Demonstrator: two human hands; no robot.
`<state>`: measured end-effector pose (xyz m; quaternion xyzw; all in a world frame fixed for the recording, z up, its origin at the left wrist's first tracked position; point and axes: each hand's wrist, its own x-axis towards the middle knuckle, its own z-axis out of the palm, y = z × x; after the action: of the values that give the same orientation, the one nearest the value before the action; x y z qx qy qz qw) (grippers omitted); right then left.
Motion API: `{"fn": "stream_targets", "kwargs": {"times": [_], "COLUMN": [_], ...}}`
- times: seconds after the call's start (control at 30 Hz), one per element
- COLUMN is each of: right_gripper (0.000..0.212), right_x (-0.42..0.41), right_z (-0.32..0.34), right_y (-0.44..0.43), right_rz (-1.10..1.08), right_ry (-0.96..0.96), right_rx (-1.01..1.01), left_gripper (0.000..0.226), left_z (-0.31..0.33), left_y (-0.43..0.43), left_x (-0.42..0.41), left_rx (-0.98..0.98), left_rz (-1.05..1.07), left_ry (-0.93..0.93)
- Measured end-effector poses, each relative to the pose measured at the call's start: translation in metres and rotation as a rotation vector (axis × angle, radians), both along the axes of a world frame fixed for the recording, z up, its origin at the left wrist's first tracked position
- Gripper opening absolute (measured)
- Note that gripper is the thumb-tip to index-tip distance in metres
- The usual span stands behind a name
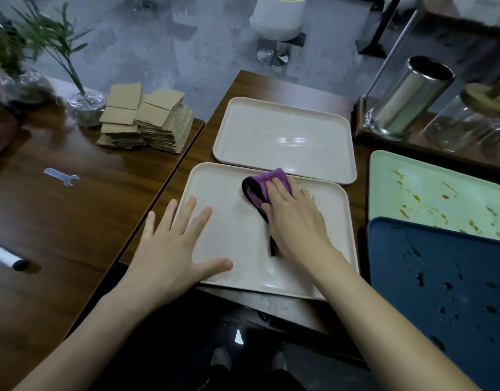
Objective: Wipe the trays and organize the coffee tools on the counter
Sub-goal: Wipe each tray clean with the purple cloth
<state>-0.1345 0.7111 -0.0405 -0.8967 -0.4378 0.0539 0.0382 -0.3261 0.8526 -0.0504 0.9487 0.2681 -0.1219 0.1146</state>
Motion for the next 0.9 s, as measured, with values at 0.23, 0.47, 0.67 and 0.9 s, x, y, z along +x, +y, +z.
{"fn": "stream_targets", "kwargs": {"times": [0.23,0.47,0.67,0.9], "right_gripper": [0.034,0.037,0.057,0.060], "right_x": [0.019,0.033,-0.002,-0.034], "right_z": [0.004,-0.002,-0.014,-0.015], "right_y": [-0.046,-0.058,-0.072,-0.099], "right_rz": [-0.140,-0.084,-0.064,0.052], "right_ry": [-0.041,-0.099,-0.097,-0.191], "right_rx": [0.111,0.078,-0.019,0.097], "left_gripper": [0.121,0.122,0.121,0.123], "left_z": [0.002,0.002,0.004,0.010], "left_y": [-0.002,-0.003,-0.005,-0.006], "left_x": [0.000,0.001,0.002,0.004], "left_rx": [0.006,0.002,0.004,-0.003], "left_rz": [-0.001,0.017,0.033,0.055], "left_ry": [-0.017,-0.023,-0.001,0.034]}}
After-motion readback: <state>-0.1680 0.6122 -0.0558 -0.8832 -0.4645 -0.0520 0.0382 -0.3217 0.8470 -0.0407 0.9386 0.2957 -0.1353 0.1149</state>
